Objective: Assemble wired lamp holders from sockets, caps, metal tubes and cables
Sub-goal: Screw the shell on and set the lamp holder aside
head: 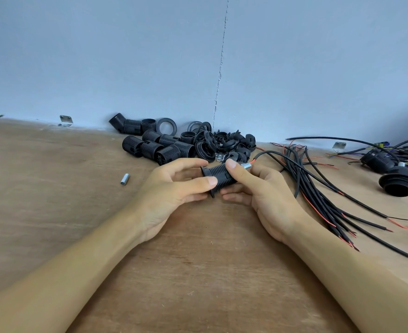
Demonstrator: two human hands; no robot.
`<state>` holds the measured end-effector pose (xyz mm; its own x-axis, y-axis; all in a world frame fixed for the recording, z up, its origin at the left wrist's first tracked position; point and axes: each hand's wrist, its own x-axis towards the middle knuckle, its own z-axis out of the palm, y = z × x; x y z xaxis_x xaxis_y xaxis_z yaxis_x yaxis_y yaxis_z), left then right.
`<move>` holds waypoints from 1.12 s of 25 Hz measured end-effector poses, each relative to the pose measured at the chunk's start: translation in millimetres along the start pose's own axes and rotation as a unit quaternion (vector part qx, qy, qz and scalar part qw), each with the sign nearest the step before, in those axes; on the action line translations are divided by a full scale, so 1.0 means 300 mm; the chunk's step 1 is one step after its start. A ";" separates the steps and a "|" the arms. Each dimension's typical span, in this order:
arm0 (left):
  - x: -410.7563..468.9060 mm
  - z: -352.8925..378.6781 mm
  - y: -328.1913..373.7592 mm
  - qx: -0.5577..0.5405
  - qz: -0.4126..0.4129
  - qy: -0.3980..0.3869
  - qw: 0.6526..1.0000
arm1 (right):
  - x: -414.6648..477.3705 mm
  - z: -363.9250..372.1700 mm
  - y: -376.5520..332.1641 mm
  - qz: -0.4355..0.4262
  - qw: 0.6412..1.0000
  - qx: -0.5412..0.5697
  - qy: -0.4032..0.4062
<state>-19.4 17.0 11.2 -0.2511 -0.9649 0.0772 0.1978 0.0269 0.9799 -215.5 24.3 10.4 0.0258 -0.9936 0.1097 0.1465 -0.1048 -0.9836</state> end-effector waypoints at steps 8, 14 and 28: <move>0.003 0.004 0.018 0.021 -0.142 0.006 0.990 | -0.004 -0.006 -0.008 -0.009 0.999 0.027 -0.035; -0.015 0.008 -0.002 0.143 0.033 -0.038 0.988 | -0.004 -0.006 -0.010 0.000 0.999 0.026 -0.022; -0.002 0.014 0.048 0.077 -0.206 -0.037 0.975 | -0.017 0.013 -0.017 -0.017 0.997 0.049 -0.052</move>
<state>-20.3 18.9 26.0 -0.3473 -0.8811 -0.3210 -0.0777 -0.3141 0.9462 -212.4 30.1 15.5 0.1215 -0.9792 0.1627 0.2454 -0.1292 -0.9608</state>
